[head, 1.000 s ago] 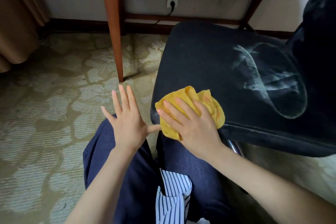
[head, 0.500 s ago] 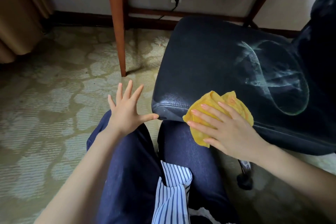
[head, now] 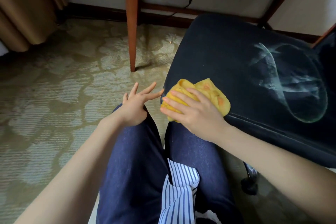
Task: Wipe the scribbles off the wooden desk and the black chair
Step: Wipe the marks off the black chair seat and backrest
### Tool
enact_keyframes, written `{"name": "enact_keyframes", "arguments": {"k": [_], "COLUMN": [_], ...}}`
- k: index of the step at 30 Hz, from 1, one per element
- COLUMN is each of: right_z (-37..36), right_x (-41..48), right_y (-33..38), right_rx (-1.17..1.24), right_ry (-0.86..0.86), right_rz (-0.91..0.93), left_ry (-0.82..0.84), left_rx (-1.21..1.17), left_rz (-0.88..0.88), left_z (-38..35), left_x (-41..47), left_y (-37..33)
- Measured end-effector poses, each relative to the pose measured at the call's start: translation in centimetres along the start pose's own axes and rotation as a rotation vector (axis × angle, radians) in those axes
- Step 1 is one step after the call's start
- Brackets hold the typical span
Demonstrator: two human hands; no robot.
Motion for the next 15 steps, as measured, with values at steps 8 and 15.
{"name": "enact_keyframes", "arguments": {"k": [8, 15], "right_z": [-1.0, 0.7], "right_x": [2.3, -4.4], "right_y": [1.6, -1.0], "right_rx": [-0.078, -0.073], "right_ry": [0.014, -0.059], "right_rz": [0.025, -0.282], "left_ry": [-0.259, -0.416], "left_rx": [-0.052, -0.131], "left_rz": [0.012, -0.267], "left_z": [2.9, -1.8], "left_x": [0.1, -0.3], "left_y": [-0.4, -7.6]}}
Point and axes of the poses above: each hand's wrist, its own x-axis towards the middle knuckle, its own z-axis out of the back of the hand, y = z × x, the point moved 5 cm from there along x, towards the middle knuckle, and after that the axes turned 11 degrees about -x, right-handed, at the moved point
